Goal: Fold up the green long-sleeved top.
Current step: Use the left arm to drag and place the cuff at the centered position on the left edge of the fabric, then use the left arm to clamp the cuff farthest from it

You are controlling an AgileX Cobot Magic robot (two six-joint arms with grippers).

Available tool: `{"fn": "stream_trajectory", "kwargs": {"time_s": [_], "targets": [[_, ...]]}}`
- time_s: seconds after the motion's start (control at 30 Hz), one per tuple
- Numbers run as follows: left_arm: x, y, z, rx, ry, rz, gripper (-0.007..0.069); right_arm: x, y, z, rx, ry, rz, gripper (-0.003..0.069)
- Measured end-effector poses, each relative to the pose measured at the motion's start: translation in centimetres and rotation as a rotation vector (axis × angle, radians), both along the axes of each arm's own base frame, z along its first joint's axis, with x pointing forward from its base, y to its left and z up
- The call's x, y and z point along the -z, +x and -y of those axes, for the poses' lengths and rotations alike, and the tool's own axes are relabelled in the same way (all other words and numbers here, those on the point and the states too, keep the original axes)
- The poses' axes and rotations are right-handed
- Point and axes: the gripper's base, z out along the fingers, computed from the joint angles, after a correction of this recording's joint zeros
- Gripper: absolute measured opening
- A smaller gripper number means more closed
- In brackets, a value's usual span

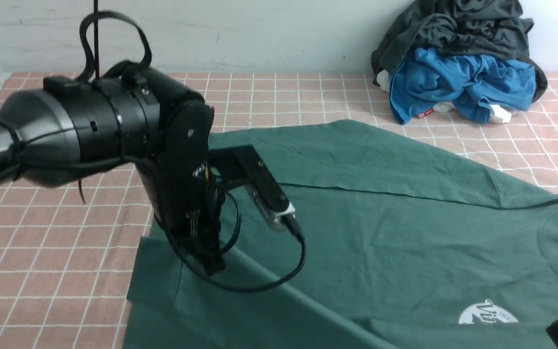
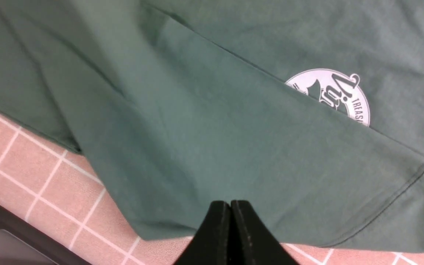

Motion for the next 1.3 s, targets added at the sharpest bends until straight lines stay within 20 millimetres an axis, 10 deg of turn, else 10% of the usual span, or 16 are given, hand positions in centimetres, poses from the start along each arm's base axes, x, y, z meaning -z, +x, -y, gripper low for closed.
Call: {"fn": "stream_trajectory", "kwargs": {"time_s": [0.4,0.7,1.1,1.3], "targets": [[1.6,9.2,-0.4,-0.123,0.04,-0.054,0.0024,0.0,0.1,0.3,-0.001,-0.036,0.011,-0.0014],[1.9,10.6,-0.7,-0.155,-0.008,-0.063,0.0035,0.0,0.3,0.5,0.002,-0.062,0.039,-0.0014],[4.1,12.7,-1.6,-0.356,-0.028,-0.033,0.0496,0.0,1.9,0.3,0.029,-0.064,0.101,-0.0014],[4.1,15.3,-2.7,-0.402,-0.051,0.039,0.058,-0.9,4.4,-0.2,0.055,-0.095,0.105,-0.0014]]}}
